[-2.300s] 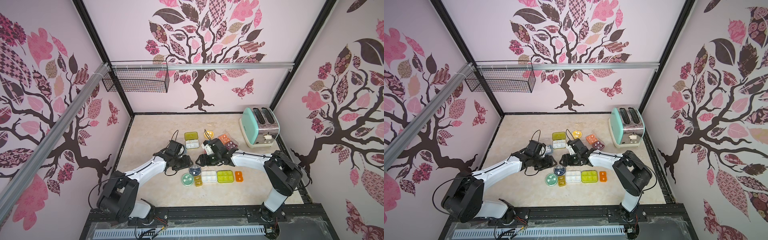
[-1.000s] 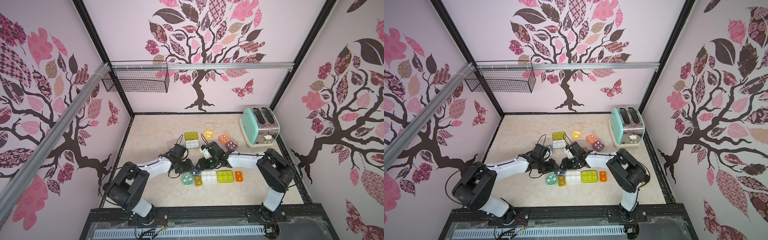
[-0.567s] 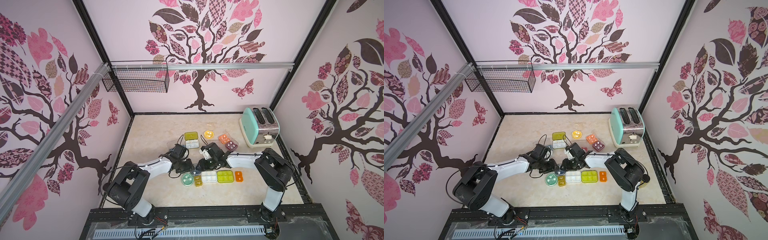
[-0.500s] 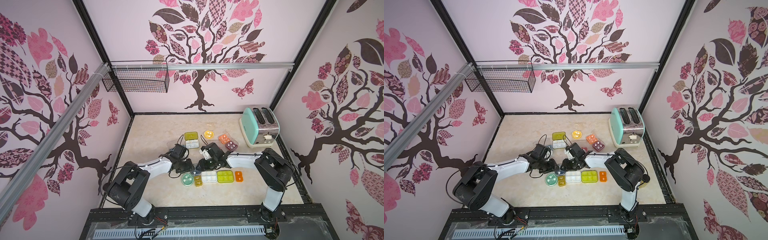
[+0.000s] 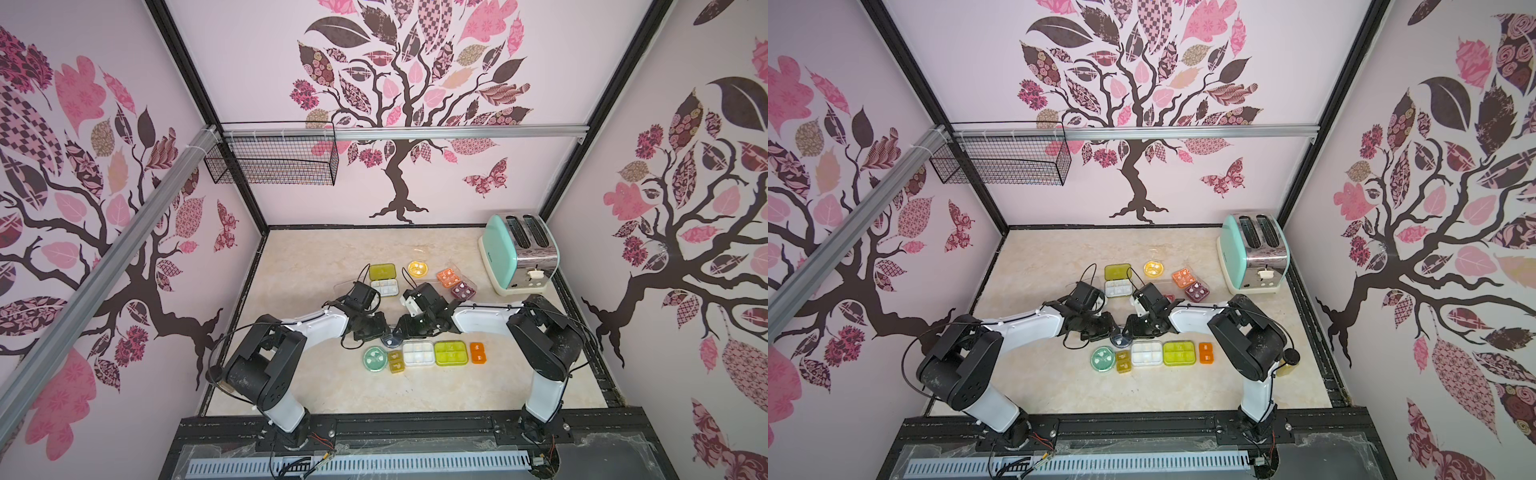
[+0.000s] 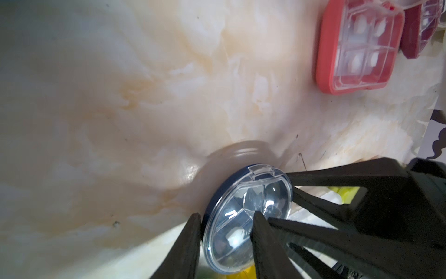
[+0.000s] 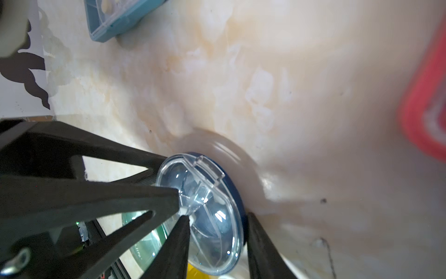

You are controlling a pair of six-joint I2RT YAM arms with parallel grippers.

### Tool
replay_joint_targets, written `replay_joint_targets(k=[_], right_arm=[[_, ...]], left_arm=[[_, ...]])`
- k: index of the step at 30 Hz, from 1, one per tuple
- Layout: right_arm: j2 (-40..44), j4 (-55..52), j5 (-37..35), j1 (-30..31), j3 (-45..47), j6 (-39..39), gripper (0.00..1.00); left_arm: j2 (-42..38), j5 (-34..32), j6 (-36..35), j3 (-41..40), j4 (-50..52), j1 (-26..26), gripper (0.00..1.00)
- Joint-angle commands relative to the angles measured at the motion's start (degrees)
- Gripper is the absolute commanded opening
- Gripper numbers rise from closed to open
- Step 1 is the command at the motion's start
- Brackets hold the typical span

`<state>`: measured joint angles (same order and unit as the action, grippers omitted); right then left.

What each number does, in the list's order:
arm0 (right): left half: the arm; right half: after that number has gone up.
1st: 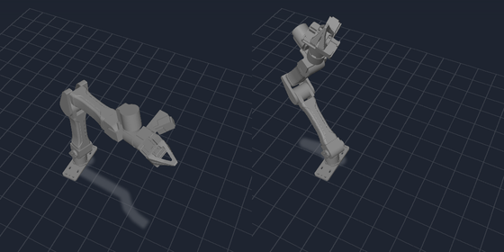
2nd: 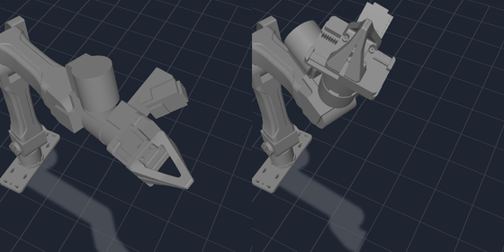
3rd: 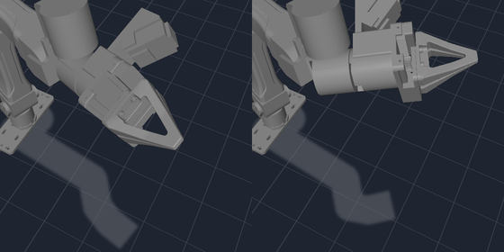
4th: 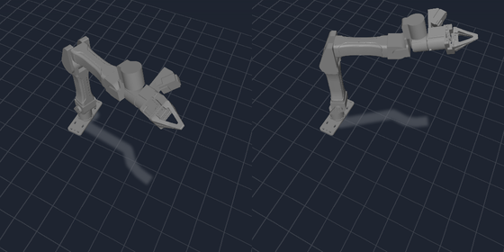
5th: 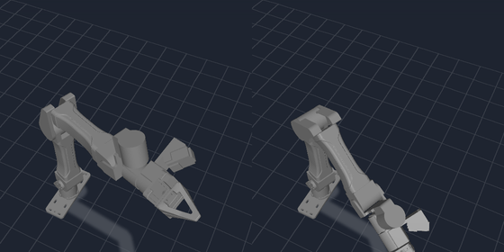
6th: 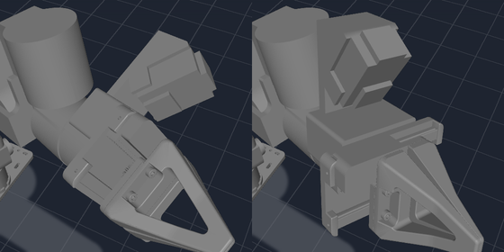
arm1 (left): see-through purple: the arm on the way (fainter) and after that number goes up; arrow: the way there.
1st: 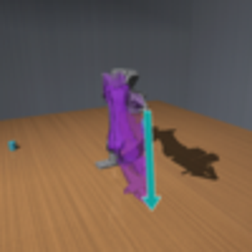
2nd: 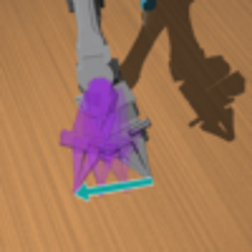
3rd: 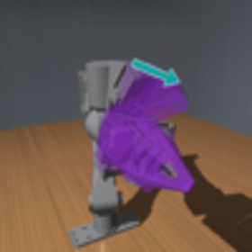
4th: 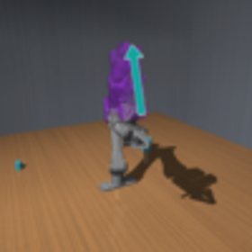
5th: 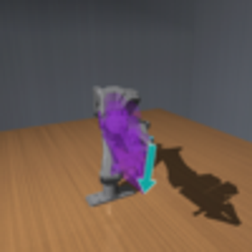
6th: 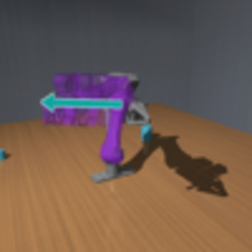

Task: Close pillboxes
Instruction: Move the pillbox to the center of the board.

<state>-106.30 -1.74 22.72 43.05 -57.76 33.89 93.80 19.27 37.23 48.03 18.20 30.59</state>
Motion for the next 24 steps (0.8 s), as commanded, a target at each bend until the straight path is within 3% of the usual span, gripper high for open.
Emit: replay_joint_targets(k=[1, 6, 12, 18, 24], right_arm=[[-2.47, 2.33, 0.14, 1.25, -3.06, 0.21, 0.39], [-3.03, 1.85, -0.11, 1.16, -4.6, -0.09, 0.4], [-1.65, -0.73, -1.3, 0.75, -5.97, -1.68, 0.48], [2.26, -4.33, -3.31, -0.51, -5.59, -3.76, 0.57], [5.65, -6.18, -4.05, -0.6, -3.45, -4.48, 0.56]], left_arm=[[2.73, -1.05, -2.06, 1.83, -0.56, 0.02, 0.36], [2.78, -1.84, -3.24, 3.39, 0.83, -0.73, 0.37], [0.81, -3.76, -4.44, 3.27, 2.91, -1.21, 0.4], [-5.72, -6.71, -5.69, 2.75, 7.74, -1.84, 0.46], [-12.64, -8.15, -3.96, -3.05, 9.58, -2.37, 0.47]])
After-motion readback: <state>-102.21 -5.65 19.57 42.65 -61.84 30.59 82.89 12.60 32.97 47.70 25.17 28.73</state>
